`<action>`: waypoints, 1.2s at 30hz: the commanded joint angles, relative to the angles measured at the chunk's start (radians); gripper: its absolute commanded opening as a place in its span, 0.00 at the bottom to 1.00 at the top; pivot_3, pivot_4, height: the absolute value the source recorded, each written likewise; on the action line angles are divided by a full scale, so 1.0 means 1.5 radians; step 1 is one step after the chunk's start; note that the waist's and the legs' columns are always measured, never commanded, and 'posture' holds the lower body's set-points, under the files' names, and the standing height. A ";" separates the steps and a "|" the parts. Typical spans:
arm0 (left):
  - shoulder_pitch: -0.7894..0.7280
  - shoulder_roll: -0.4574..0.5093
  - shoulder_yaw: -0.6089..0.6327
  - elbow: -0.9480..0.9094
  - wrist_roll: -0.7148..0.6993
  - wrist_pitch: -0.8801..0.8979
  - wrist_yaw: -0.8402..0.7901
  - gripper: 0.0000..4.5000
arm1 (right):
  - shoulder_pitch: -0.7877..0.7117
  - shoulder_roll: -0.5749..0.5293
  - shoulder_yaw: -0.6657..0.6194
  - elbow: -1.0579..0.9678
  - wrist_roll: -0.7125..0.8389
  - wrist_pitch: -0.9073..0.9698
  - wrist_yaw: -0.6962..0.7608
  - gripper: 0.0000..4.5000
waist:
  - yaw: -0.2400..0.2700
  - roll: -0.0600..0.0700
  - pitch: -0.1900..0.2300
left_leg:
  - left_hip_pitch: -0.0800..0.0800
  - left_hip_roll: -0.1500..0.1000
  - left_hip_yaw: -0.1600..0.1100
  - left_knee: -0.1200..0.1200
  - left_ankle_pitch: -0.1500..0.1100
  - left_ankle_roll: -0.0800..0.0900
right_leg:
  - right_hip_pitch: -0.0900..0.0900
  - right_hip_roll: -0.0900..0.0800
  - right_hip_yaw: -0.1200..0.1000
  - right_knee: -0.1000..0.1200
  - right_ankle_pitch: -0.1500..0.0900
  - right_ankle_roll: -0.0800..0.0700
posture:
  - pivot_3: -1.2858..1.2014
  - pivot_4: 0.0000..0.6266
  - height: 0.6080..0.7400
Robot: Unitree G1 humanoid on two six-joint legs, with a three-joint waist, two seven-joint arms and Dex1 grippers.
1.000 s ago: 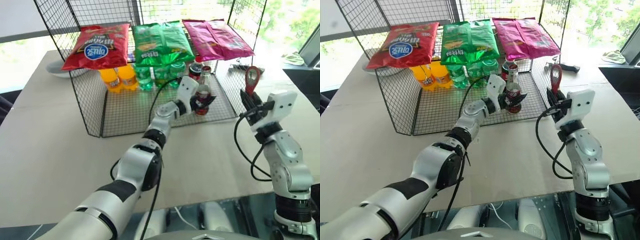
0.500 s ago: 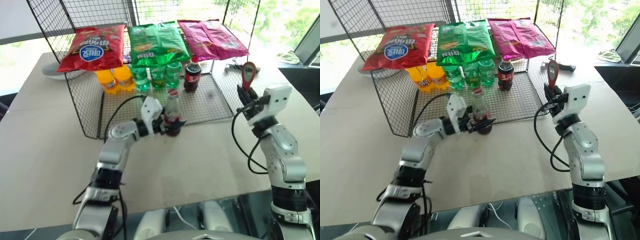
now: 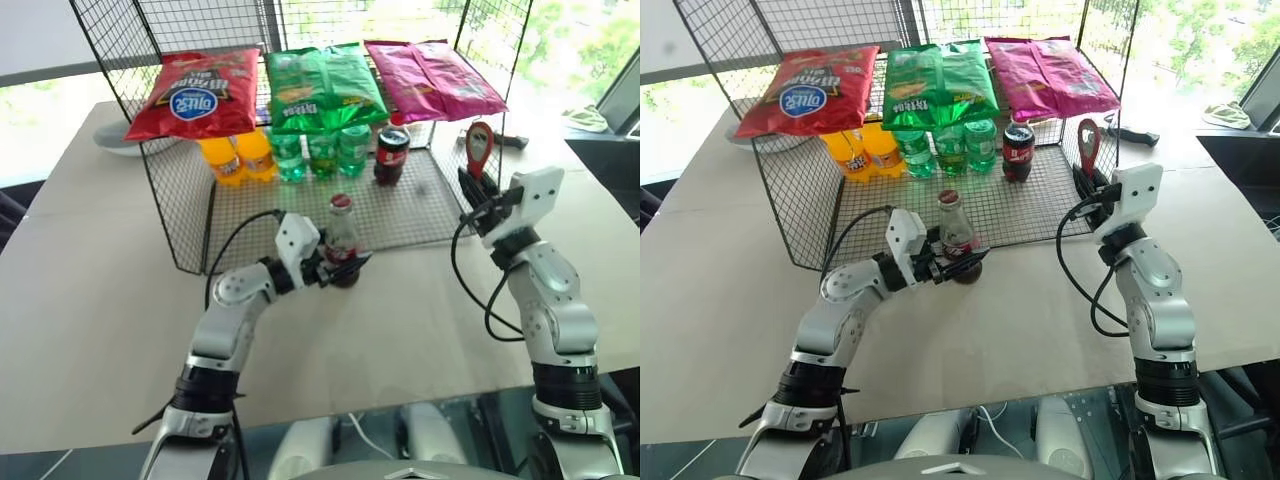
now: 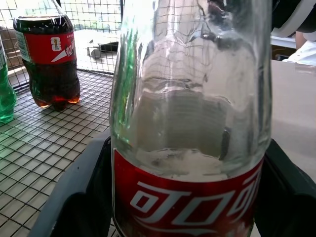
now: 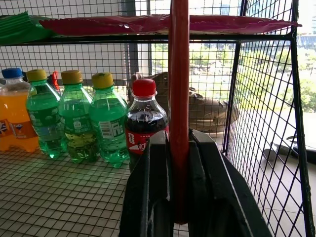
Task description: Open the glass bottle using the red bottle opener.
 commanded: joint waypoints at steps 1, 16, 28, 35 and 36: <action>-0.002 -0.007 0.002 -0.029 -0.021 -0.043 -0.004 0.99 | -0.017 -0.001 0.000 -0.014 0.001 -0.018 0.007 0.00 | 0.000 0.000 0.000 | 0.000 0.000 0.000 0.000 0.000 0.000 | 0.000 0.000 0.000 0.000 0.000 0.000 | 0.52 0.24 1.00; 0.007 -0.022 0.038 -0.075 -0.114 -0.113 -0.016 0.99 | -0.016 0.000 0.007 -0.007 -0.003 -0.022 0.014 0.00 | 0.000 0.000 0.000 | 0.000 0.000 0.000 0.000 0.000 0.000 | 0.000 0.000 0.000 0.000 0.000 0.000 | 0.52 0.24 1.00; 0.032 -0.013 0.024 -0.066 -0.078 -0.153 -0.001 0.99 | -0.033 -0.002 0.016 0.012 -0.005 -0.026 0.030 0.00 | 0.000 0.000 0.000 | 0.000 0.000 0.000 0.000 0.000 0.000 | 0.001 0.000 0.000 0.000 0.000 0.000 | 0.52 0.24 1.00; 0.027 -0.019 0.023 -0.048 -0.074 -0.157 0.002 0.99 | -0.036 0.000 0.022 0.013 -0.008 -0.028 0.033 0.00 | 0.000 0.000 0.000 | 0.000 0.000 0.000 0.000 0.000 0.000 | 0.001 0.000 0.000 0.000 0.000 0.000 | 0.52 0.24 1.00; 0.027 -0.020 0.025 -0.046 -0.076 -0.158 0.003 0.99 | -0.035 0.000 0.023 0.013 -0.008 -0.028 0.033 0.00 | 0.000 0.000 0.000 | 0.000 0.000 0.000 0.000 0.000 0.000 | 0.001 0.000 0.000 0.000 0.000 0.000 | 0.52 0.24 1.00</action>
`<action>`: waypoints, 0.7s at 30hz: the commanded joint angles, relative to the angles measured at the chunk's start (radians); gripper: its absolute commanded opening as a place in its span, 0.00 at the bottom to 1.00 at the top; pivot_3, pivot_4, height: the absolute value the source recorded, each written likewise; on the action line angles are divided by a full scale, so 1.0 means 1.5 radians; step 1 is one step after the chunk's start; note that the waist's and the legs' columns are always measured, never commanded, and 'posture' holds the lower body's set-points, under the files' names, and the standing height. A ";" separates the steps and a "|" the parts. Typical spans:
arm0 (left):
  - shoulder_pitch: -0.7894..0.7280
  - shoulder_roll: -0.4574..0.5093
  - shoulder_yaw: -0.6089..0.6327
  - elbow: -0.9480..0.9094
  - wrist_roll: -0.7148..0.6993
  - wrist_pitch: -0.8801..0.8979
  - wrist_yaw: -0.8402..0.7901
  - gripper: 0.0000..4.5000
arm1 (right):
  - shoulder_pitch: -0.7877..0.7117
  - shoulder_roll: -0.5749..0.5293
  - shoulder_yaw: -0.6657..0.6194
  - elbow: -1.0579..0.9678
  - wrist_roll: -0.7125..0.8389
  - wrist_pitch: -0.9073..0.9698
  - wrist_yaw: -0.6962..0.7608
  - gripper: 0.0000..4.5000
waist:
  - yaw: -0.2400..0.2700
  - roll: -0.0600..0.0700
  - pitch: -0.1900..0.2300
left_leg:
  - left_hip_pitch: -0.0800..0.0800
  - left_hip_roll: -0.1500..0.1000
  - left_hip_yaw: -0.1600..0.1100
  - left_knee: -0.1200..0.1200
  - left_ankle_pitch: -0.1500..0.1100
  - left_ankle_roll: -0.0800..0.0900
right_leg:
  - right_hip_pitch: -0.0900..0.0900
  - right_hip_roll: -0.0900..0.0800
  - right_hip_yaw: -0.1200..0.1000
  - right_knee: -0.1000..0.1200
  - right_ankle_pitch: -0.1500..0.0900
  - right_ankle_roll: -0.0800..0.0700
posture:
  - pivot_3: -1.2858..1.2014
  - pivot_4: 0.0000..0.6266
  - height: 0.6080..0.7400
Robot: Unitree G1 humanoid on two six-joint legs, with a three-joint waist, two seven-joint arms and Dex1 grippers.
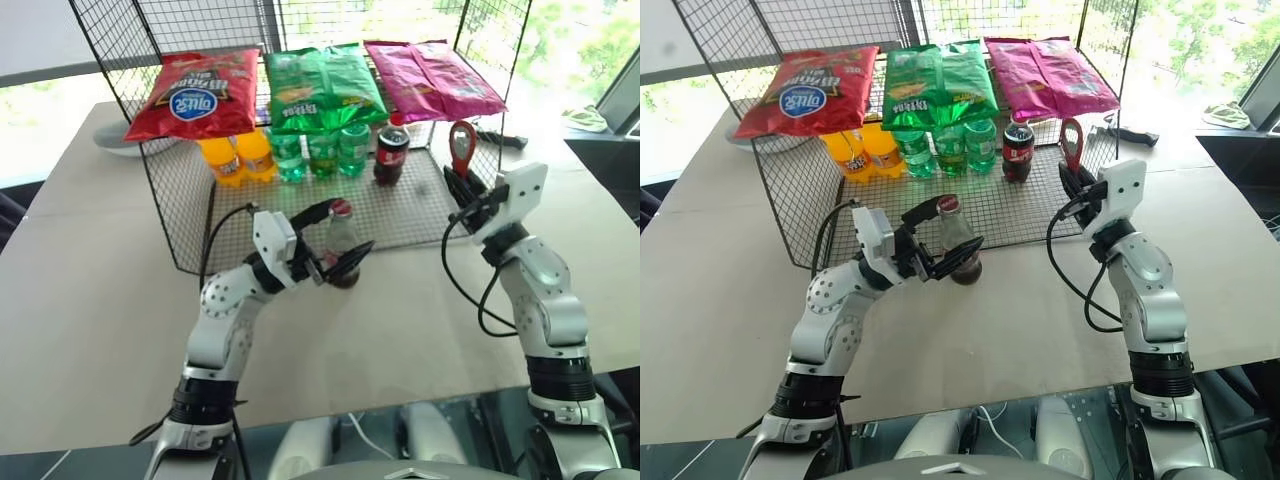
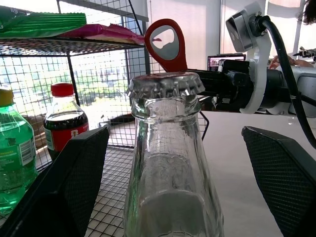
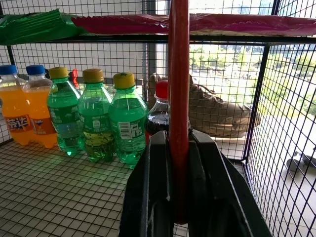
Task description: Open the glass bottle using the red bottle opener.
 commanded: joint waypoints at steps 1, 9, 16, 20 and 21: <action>-0.004 -0.002 -0.001 0.001 -0.004 -0.017 0.003 0.88 | -0.011 0.000 -0.002 -0.015 -0.002 -0.019 0.004 0.00 | 0.000 0.000 0.000 | 0.000 0.000 0.000 0.000 0.000 0.000 | 0.000 0.000 0.000 0.000 0.000 0.000 | 0.52 0.24 1.00; 0.000 0.006 -0.004 0.011 0.004 -0.021 0.003 0.64 | -0.011 0.002 0.002 -0.016 -0.004 -0.022 0.003 0.00 | 0.000 0.000 0.000 | 0.000 0.000 0.000 0.000 0.000 0.000 | 0.000 0.000 0.000 0.000 0.000 0.000 | 0.52 0.24 1.00; -0.002 0.007 -0.003 0.016 0.004 -0.027 0.005 0.64 | -0.012 0.002 0.002 -0.015 -0.003 -0.023 0.004 0.00 | 0.000 0.000 0.000 | 0.000 0.000 0.000 0.000 0.000 0.000 | 0.000 0.000 0.000 0.000 0.000 0.000 | 0.52 0.24 1.00; -0.004 0.003 0.002 0.016 -0.003 -0.027 0.008 0.64 | -0.013 0.001 0.002 -0.014 -0.004 -0.024 0.005 0.00 | 0.000 0.000 0.000 | 0.000 0.000 0.000 0.000 0.000 0.000 | 0.000 0.000 0.000 0.000 0.000 0.000 | 0.52 0.24 1.00; -0.004 0.003 0.002 0.015 -0.003 -0.027 0.008 0.64 | -0.013 0.001 0.002 -0.013 -0.004 -0.024 0.005 0.00 | 0.000 0.000 0.000 | 0.000 0.000 0.000 0.000 0.000 0.000 | 0.000 0.000 0.000 0.000 0.000 0.000 | 0.52 0.24 1.00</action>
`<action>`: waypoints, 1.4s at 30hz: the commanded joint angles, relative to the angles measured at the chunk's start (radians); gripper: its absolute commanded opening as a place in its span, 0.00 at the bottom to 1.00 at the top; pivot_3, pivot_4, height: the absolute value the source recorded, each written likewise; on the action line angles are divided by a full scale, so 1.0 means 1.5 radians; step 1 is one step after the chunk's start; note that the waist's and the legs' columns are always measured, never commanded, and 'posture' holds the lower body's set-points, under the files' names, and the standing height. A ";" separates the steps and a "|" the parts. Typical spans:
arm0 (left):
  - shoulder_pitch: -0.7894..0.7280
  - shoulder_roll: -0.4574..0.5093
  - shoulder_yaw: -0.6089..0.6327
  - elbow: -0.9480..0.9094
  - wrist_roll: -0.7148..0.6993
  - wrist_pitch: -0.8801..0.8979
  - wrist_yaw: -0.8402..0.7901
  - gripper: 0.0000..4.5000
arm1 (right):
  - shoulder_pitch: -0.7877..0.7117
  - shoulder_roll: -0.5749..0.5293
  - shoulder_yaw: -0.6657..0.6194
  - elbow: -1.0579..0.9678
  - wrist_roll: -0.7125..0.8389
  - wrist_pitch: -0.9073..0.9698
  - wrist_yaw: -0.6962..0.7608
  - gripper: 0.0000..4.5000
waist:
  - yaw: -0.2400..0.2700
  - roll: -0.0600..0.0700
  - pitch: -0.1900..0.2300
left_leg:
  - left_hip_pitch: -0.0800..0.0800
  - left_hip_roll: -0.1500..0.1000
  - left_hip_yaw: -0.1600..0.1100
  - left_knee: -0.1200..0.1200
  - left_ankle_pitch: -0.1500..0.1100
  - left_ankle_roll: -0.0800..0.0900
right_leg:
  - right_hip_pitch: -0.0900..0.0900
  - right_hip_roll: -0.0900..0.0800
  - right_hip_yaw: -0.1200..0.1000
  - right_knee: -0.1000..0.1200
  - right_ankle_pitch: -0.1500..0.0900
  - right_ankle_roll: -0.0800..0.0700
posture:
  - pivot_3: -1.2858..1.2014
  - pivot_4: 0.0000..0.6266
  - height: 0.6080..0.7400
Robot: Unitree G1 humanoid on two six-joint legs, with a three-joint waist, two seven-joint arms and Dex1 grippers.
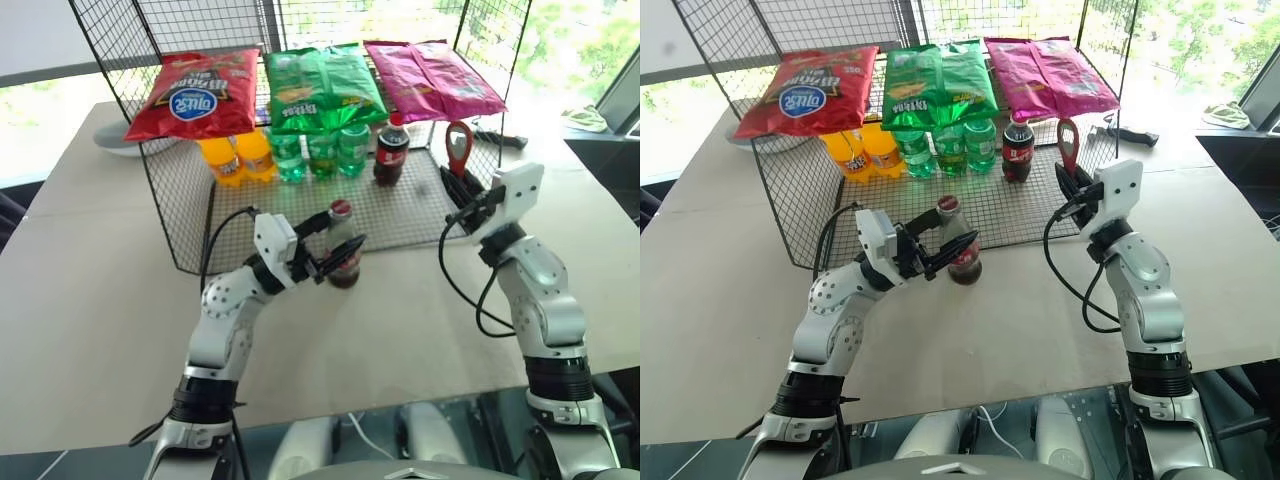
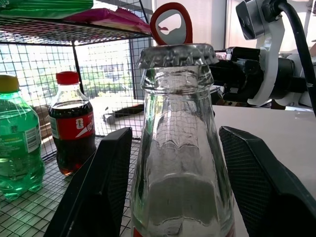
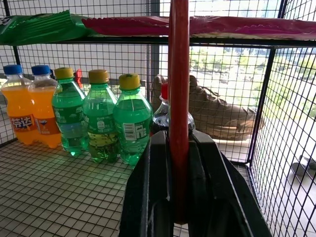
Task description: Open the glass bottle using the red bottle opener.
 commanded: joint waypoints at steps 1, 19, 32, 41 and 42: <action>-0.005 -0.001 0.004 -0.008 -0.010 -0.014 0.003 0.64 | -0.014 -0.001 -0.005 -0.012 0.000 -0.017 0.004 0.00 | 0.000 0.000 0.000 | 0.000 0.000 0.000 0.000 0.000 0.000 | 0.000 0.000 0.000 0.000 0.000 0.000 | 0.52 0.24 1.00; 0.009 0.008 -0.003 -0.008 -0.018 -0.011 0.000 0.30 | -0.011 -0.005 0.017 -0.011 -0.020 -0.027 0.020 0.00 | 0.000 0.000 -0.001 | 0.002 0.000 0.000 0.000 0.000 0.000 | 0.001 0.000 0.000 0.000 0.000 0.000 | 0.52 0.24 1.00; 0.013 0.013 -0.004 -0.010 -0.018 -0.007 0.005 0.30 | 0.006 -0.013 0.098 -0.033 -0.091 -0.075 0.051 0.00 | 0.000 0.000 -0.001 | 0.002 0.000 0.000 0.000 0.000 0.000 | 0.001 0.000 0.000 0.000 0.000 0.000 | 0.52 0.24 1.00; 0.019 0.015 -0.003 -0.020 -0.020 0.007 0.017 0.30 | -0.008 -0.060 0.235 0.045 -0.308 -0.310 0.055 0.00 | 0.000 0.000 -0.002 | 0.002 0.000 0.000 0.000 0.000 0.000 | 0.001 0.000 0.000 0.000 0.000 0.000 | 0.52 0.24 1.00; 0.019 0.016 -0.002 -0.020 -0.020 0.009 0.018 0.30 | -0.012 -0.060 0.241 0.056 -0.325 -0.332 0.048 0.00 | 0.000 0.000 -0.002 | 0.002 0.000 0.000 0.000 0.000 0.000 | 0.001 0.000 0.000 0.000 0.000 0.000 | 0.52 0.24 1.00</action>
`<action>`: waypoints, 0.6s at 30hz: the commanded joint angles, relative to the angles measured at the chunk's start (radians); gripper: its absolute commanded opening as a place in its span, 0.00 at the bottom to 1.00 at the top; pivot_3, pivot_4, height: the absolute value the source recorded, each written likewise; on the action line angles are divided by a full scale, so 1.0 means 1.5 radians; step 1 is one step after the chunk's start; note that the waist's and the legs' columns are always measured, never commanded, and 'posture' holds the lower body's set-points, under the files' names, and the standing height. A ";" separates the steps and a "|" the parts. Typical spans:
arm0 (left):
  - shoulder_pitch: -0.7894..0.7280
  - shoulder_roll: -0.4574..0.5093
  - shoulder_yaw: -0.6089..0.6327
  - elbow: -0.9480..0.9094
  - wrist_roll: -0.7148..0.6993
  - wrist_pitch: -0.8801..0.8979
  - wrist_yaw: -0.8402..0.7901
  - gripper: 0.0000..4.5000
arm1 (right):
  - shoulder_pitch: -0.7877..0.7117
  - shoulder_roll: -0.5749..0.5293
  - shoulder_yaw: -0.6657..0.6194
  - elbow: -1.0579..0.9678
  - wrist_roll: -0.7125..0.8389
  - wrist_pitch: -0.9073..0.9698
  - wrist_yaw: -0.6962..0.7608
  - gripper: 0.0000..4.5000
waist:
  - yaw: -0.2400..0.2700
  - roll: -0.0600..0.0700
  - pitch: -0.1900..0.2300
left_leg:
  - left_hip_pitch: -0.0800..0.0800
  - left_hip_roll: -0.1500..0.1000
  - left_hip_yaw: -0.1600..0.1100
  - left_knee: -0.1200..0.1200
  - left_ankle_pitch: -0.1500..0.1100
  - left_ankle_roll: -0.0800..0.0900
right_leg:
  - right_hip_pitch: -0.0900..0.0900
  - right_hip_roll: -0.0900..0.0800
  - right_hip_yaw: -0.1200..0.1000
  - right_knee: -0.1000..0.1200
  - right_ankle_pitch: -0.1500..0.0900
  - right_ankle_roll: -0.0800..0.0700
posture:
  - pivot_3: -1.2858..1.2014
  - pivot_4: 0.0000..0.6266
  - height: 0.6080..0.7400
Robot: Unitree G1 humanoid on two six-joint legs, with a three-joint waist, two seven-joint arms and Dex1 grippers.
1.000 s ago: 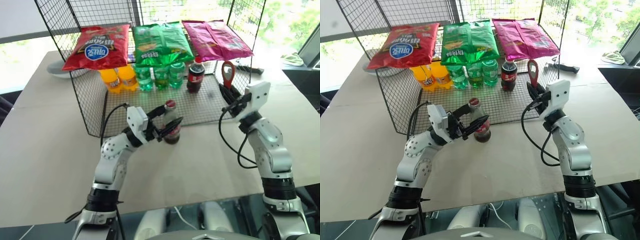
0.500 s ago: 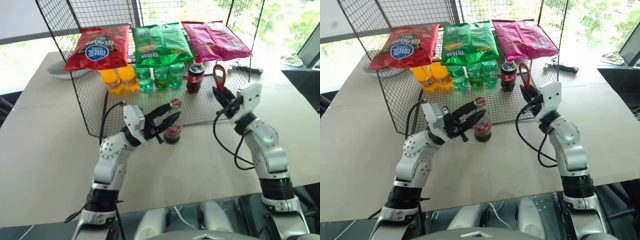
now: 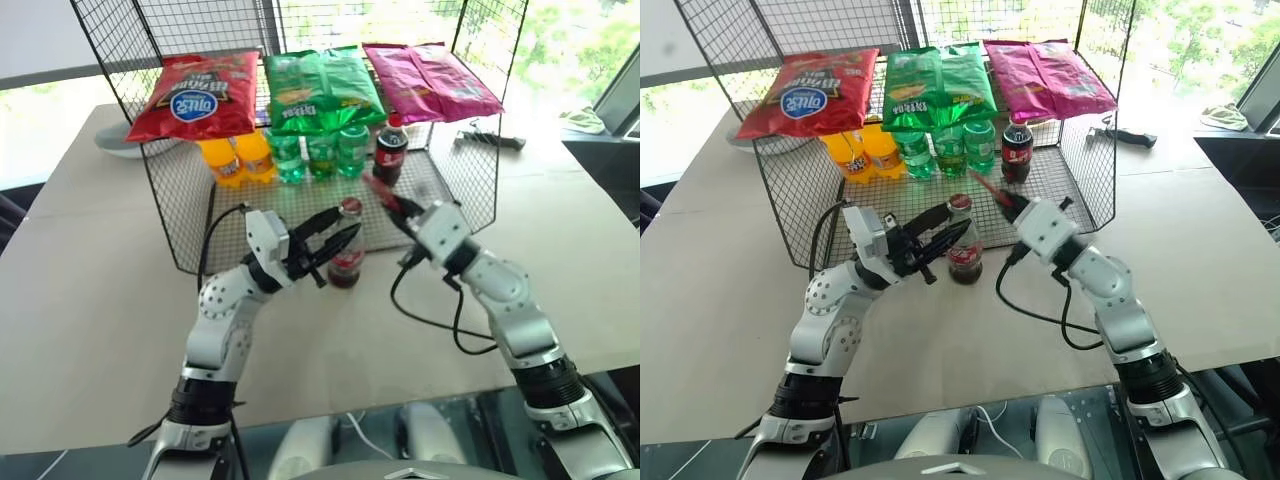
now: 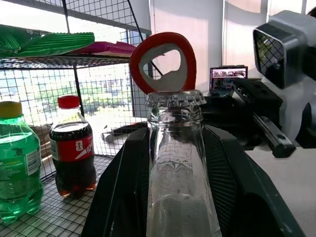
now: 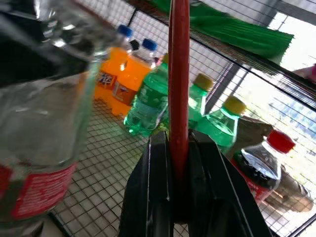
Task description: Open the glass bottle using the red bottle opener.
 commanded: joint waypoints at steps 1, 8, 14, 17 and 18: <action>0.015 0.013 -0.003 0.002 0.013 0.016 0.011 0.30 | -0.025 -0.005 0.024 0.023 -0.077 -0.110 -0.029 0.00 | 0.000 0.000 0.000 | 0.000 0.000 0.000 0.000 0.000 0.000 | 0.000 0.000 0.000 0.000 0.000 0.000 | 0.52 0.24 1.00; 0.020 0.016 -0.004 -0.004 0.015 0.021 0.016 0.30 | -0.052 -0.008 0.049 0.124 -0.222 -0.277 -0.142 0.00 | 0.001 0.000 -0.001 | 0.001 0.000 0.000 0.000 0.000 0.000 | 0.001 0.000 0.000 0.000 0.000 0.000 | 0.52 0.24 1.00; 0.017 0.017 -0.004 -0.003 0.014 0.026 0.017 0.30 | -0.107 0.005 0.061 0.221 -0.319 -0.368 -0.250 0.00 | 0.000 0.000 -0.001 | 0.003 0.000 0.000 0.000 0.000 0.000 | 0.003 0.000 0.000 0.000 0.000 0.000 | 0.52 0.24 1.00; 0.017 0.016 -0.006 -0.003 0.015 0.027 0.019 0.30 | -0.132 0.012 0.074 0.252 -0.344 -0.408 -0.281 0.00 | 0.000 0.000 -0.001 | 0.006 0.000 0.000 -0.001 0.000 0.000 | 0.006 0.000 0.000 0.000 0.000 0.000 | 0.52 0.24 1.00; 0.016 0.016 -0.006 -0.003 0.015 0.027 0.019 0.30 | -0.139 0.016 0.076 0.262 -0.348 -0.419 -0.291 0.00 | 0.000 0.000 -0.001 | 0.009 0.000 0.001 -0.002 0.000 0.000 | 0.008 0.000 0.000 -0.001 0.000 0.000 | 0.52 0.24 1.00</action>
